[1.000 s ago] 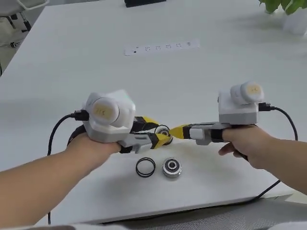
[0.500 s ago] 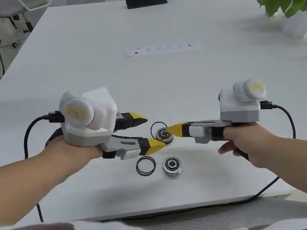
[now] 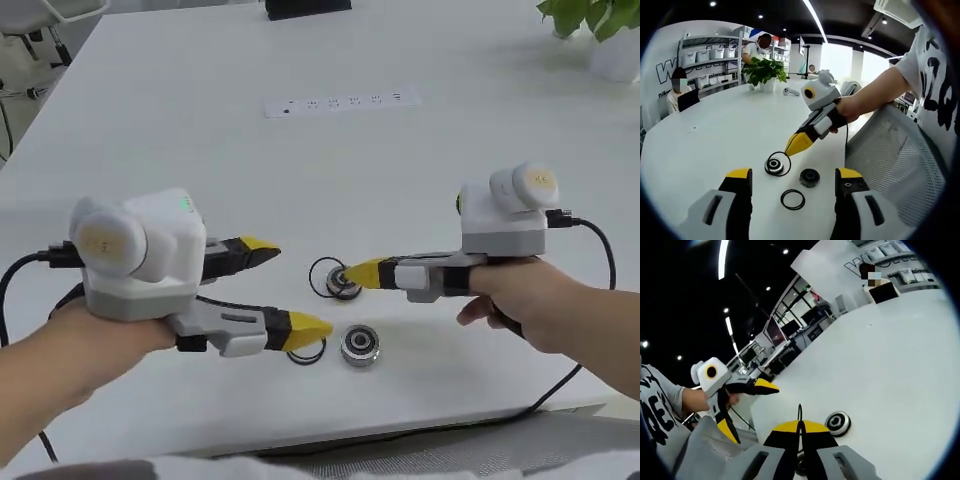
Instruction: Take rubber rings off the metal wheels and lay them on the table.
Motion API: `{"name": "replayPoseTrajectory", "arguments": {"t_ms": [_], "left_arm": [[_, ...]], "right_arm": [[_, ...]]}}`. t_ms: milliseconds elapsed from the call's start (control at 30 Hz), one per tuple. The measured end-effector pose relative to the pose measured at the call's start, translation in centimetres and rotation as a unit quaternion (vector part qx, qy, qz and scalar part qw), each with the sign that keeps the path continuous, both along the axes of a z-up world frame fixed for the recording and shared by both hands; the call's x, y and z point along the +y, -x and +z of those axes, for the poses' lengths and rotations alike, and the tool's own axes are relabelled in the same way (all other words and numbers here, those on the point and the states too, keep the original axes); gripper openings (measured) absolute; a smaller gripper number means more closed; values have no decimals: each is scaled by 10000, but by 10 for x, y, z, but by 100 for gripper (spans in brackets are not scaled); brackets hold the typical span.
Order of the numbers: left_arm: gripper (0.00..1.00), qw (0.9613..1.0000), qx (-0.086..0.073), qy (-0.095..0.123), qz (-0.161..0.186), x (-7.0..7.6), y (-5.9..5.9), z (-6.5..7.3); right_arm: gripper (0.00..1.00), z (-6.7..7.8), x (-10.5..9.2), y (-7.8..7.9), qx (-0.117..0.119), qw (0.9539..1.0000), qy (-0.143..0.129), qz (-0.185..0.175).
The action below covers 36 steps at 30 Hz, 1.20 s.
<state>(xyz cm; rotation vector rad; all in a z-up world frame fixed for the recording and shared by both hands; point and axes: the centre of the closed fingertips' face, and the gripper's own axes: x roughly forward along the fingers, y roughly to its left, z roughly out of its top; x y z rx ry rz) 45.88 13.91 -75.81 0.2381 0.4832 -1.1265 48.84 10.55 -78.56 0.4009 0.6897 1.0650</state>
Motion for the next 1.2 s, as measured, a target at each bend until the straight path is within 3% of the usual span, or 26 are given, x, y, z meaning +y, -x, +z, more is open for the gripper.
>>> {"name": "replayPoseTrajectory", "arguments": {"t_ms": [533,1000,1200], "left_arm": [[74,9996,69,-65,259,28,9,-4],[79,9991,112,-88,389,42,13,-7],[79,9989,123,-133,430,47,14,-9]], "right_arm": [[0,-5,13,17,109,9993,110,346],[0,-23,28,36,250,9954,437,810],[0,-34,30,35,394,9935,518,936]]}}
